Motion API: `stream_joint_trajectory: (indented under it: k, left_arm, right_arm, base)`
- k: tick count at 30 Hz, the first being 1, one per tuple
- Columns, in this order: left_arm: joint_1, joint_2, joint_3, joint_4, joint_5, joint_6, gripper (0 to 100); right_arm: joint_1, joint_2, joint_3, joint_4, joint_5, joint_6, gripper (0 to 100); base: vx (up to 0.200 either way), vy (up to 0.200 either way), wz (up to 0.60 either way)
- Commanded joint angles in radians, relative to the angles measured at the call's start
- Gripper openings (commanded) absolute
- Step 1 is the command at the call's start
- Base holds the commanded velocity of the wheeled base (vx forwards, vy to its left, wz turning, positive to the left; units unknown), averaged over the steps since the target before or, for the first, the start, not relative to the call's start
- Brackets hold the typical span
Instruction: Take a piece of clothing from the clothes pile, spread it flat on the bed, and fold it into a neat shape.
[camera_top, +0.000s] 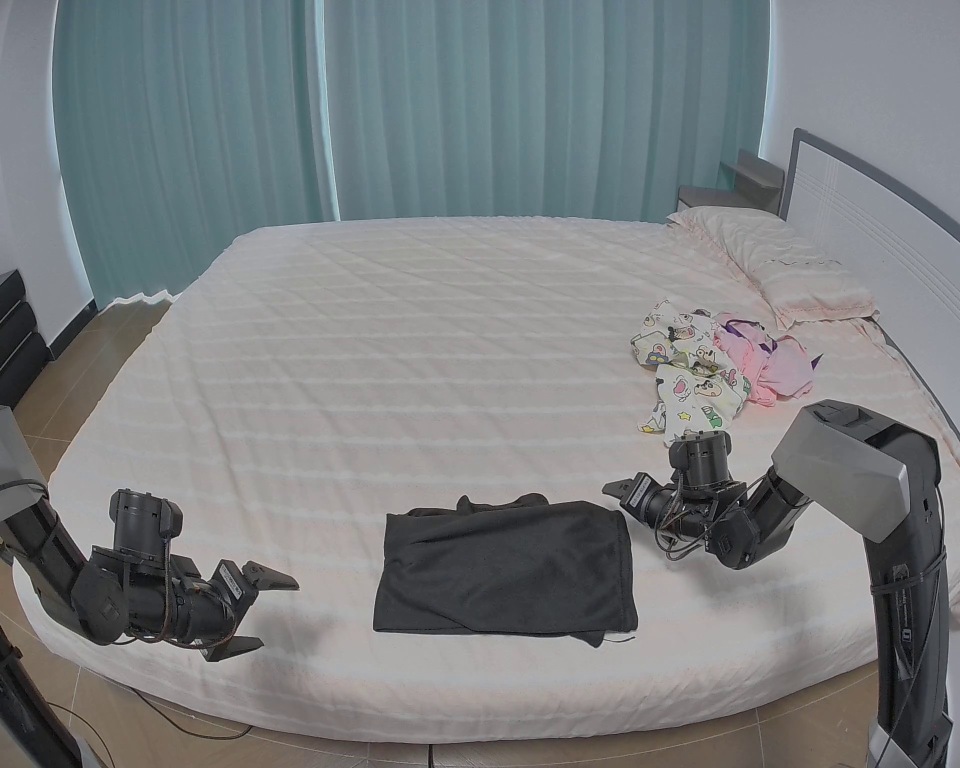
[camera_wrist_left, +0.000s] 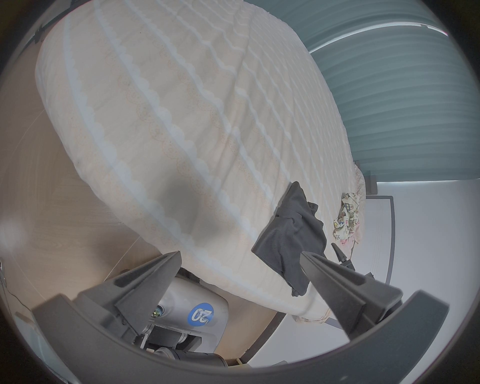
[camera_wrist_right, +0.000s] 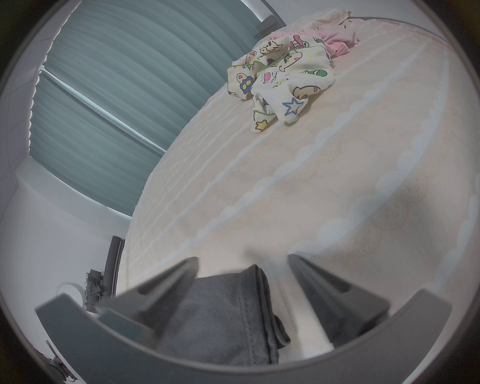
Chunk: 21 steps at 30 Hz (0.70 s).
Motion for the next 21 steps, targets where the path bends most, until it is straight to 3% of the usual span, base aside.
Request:
stream_joint_trajectory:
  k: [1,7,13,16,21]
  left_arm:
    - [0.000,0.000,0.000,0.000,0.000,0.000,100]
    - [0.000,-0.005,-0.009,-0.013,0.014,-0.042,100]
    - [0.002,0.000,-0.001,-0.046,0.015,-0.049,100]
    - [0.000,0.000,-0.001,-0.046,0.015,-0.049,100]
    - [0.000,0.000,0.002,-0.048,0.015,-0.048,100]
  right_arm:
    - [-0.016,-0.034,0.015,-0.020,-0.008,0.003,100]
    - [-0.042,-0.209,0.200,-0.029,-0.008,0.043,100]
    - [-0.025,-0.307,0.437,-0.086,-0.005,0.086,100]
    - [-0.001,-0.327,0.523,-0.159,0.003,0.141,100]
    - [0.038,-0.274,0.615,-0.297,0.020,0.147,100]
  base:
    - [0.000,0.000,0.00]
    - [0.000,0.000,0.00]
    - [0.200,0.000,0.00]
    - [0.200,0.000,0.00]
    - [0.160,0.000,0.00]
